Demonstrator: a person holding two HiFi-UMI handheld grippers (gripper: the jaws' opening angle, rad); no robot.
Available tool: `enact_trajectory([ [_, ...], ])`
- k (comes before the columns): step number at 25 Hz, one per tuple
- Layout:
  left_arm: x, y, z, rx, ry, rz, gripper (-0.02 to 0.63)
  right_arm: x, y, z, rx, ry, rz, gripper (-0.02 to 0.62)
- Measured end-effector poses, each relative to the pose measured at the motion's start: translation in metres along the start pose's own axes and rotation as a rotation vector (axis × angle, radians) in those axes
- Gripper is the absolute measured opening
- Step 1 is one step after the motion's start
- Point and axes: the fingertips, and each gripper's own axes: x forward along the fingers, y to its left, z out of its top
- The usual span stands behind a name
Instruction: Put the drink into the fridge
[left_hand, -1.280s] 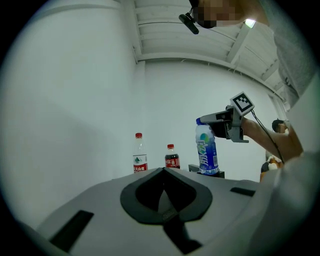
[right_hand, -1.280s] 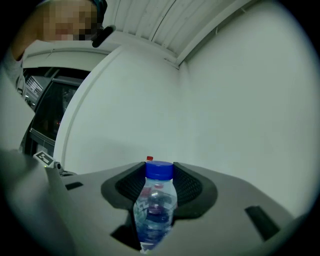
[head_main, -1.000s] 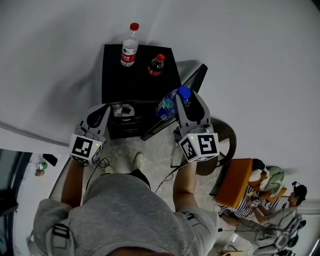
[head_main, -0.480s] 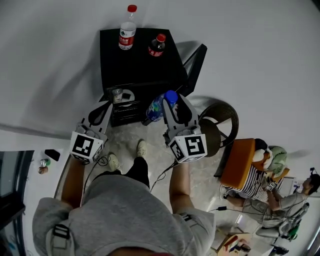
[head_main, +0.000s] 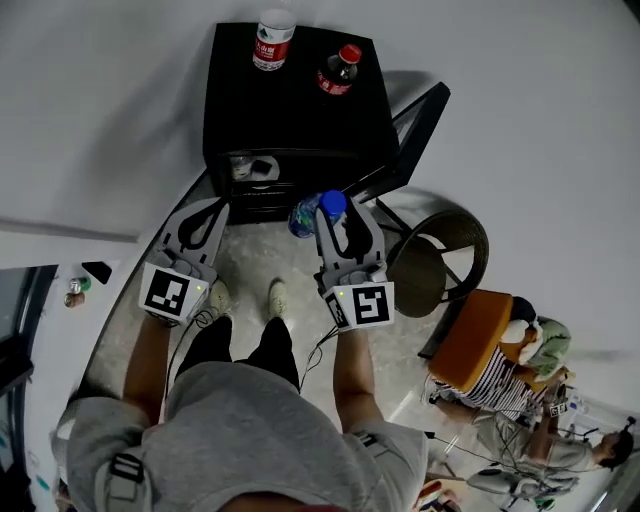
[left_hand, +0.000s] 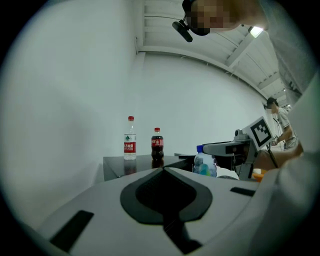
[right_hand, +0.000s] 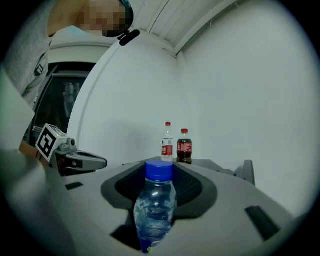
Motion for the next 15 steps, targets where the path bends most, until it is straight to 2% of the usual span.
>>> enact_trajectory([
  [9, 0.008, 0.008, -0.055, -0.023, 0.056, 0.136, 0.005, 0.045, 0.0, -0.077, -0.027, 0.035, 0.131, 0.186],
  [15, 0.015, 0.022, -0.088, -0.021, 0.076, 0.2, 0.005, 0.081, 0.005, -0.121, -0.055, 0.029, 0.194, 0.186],
])
